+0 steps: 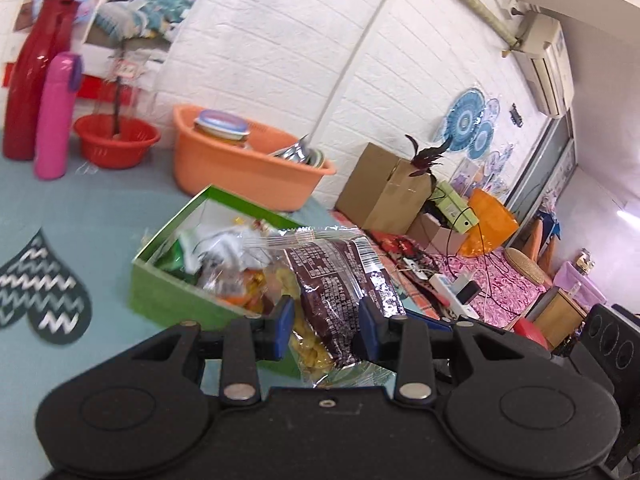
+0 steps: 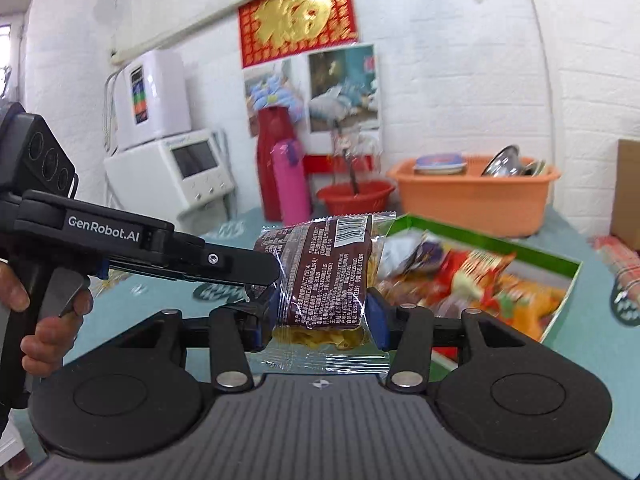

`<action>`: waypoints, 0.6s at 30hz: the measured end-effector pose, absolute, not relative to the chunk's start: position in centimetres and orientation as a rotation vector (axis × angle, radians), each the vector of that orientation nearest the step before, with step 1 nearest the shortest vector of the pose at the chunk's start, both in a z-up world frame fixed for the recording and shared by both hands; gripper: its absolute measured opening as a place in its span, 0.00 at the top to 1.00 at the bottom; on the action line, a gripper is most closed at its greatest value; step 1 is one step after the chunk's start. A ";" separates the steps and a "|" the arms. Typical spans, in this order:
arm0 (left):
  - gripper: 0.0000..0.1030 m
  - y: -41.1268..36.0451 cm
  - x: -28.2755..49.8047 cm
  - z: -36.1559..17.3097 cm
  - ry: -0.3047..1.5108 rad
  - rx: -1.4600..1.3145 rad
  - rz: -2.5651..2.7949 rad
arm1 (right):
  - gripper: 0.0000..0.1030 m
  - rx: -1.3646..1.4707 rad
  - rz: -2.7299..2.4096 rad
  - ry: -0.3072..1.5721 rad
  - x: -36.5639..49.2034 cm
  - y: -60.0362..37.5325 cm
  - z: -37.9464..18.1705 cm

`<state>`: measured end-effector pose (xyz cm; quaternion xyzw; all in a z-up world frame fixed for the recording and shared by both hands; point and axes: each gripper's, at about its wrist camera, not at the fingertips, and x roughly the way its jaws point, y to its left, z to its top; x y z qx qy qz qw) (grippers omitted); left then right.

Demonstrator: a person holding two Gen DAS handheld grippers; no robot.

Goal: Organize snacks
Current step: 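Carry the wafer bag into the green box and open both grippers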

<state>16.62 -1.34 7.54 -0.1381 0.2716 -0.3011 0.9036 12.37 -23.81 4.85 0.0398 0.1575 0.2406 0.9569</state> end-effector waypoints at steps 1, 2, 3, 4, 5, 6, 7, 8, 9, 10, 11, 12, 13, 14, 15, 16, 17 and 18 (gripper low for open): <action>0.47 -1.9 17.2 7.7 0.557 -0.283 -0.632 | 0.22 0.082 0.470 0.308 12.7 -24.1 5.0; 0.47 -2.4 17.8 7.9 0.551 -0.277 -0.642 | 0.22 0.085 0.452 0.298 13.0 -24.4 5.2; 0.47 -3.0 18.6 8.1 0.548 -0.270 -0.653 | 0.22 0.091 0.432 0.289 13.2 -24.8 5.3; 0.47 -3.5 19.1 8.1 0.548 -0.268 -0.661 | 0.22 0.096 0.416 0.282 13.6 -25.2 5.3; 0.47 -4.0 19.7 8.1 0.549 -0.263 -0.668 | 0.22 0.100 0.401 0.278 14.0 -25.5 5.3; 0.47 -4.4 20.4 8.0 0.550 -0.259 -0.676 | 0.22 0.107 0.385 0.276 14.3 -26.0 5.3; 0.47 -4.8 21.0 8.0 0.553 -0.257 -0.680 | 0.22 0.114 0.372 0.276 14.7 -26.3 5.2; 0.47 -5.3 21.6 7.9 0.554 -0.254 -0.684 | 0.22 0.119 0.360 0.275 15.1 -26.6 5.1; 0.47 -5.7 22.2 7.7 0.556 -0.251 -0.688 | 0.22 0.123 0.350 0.273 15.5 -26.9 5.0; 0.47 -6.0 22.8 7.6 0.561 -0.250 -0.688 | 0.22 0.124 0.339 0.272 15.9 -27.2 4.9; 0.47 -6.3 23.4 7.4 0.566 -0.252 -0.687 | 0.22 0.126 0.328 0.273 16.4 -27.4 4.7; 0.46 -6.7 24.1 7.1 0.572 -0.246 -0.685 | 0.22 0.131 0.321 0.275 16.9 -27.6 4.5; 0.46 -7.0 24.7 6.9 0.576 -0.234 -0.681 | 0.22 0.134 0.315 0.278 17.3 -27.8 4.2; 0.45 -7.3 25.3 6.5 0.589 -0.225 -0.674 | 0.22 0.137 0.311 0.285 18.0 -27.9 3.9; 0.36 -7.3 26.0 5.9 0.613 -0.223 -0.652 | 0.20 0.137 0.310 0.297 18.7 -28.0 3.5; 0.16 -7.3 26.5 5.4 0.630 -0.229 -0.626 | 0.16 0.127 0.312 0.317 19.4 -27.9 3.0; 0.10 -7.0 26.7 4.9 0.638 -0.236 -0.608 | 0.14 0.111 0.297 0.337 19.6 -28.0 2.5; 0.10 -6.6 26.7 4.6 0.636 -0.244 -0.604 | 0.11 0.097 0.272 0.345 19.5 -28.0 2.2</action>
